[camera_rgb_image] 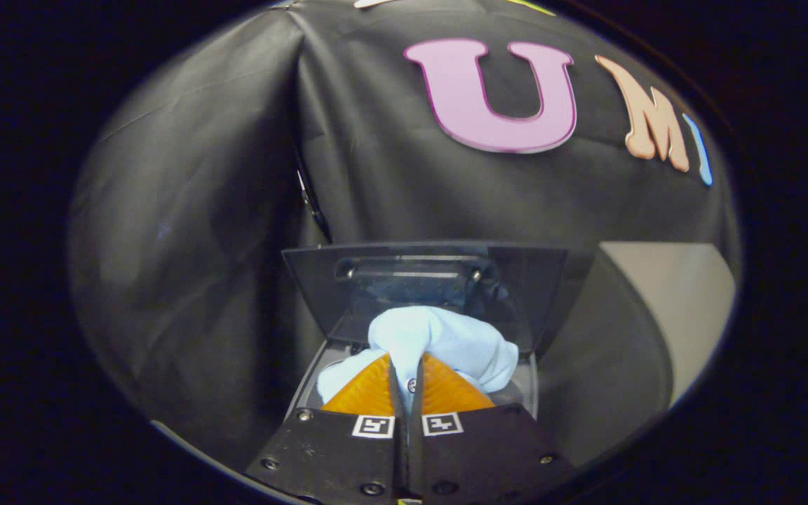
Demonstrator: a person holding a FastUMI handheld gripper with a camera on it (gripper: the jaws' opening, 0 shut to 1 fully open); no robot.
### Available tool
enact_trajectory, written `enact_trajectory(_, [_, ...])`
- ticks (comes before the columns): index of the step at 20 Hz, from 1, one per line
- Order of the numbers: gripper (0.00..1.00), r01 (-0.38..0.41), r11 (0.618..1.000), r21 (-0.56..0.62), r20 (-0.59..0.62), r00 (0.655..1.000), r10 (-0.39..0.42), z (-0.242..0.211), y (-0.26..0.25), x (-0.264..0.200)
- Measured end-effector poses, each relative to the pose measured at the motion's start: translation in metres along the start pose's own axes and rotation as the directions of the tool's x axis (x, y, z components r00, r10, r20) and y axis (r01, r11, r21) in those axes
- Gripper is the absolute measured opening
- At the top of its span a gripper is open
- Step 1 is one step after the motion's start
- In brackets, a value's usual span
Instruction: Put the clothes into the washing machine and then close the washing machine lid.
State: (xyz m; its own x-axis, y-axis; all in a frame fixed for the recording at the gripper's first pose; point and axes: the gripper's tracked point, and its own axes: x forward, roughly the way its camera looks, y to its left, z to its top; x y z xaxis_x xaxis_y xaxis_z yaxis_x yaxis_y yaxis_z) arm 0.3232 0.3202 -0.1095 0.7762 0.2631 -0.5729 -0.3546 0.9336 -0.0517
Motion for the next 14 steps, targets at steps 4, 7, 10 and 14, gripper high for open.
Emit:
enact_trajectory(4, [0.01,0.026,0.999,-0.032,-0.040,0.999,-0.027,-0.040,0.001,0.034])
enact_trajectory(7, [0.01,-0.002,1.000,-0.008,-0.065,0.998,0.002,-0.062,0.006,0.053])
enact_trajectory(10, [0.01,-0.006,1.000,0.021,-0.084,0.996,0.008,-0.081,0.008,0.068])
enact_trajectory(14, [0.02,0.012,0.998,0.061,-0.156,0.988,-0.002,-0.117,0.005,0.082])
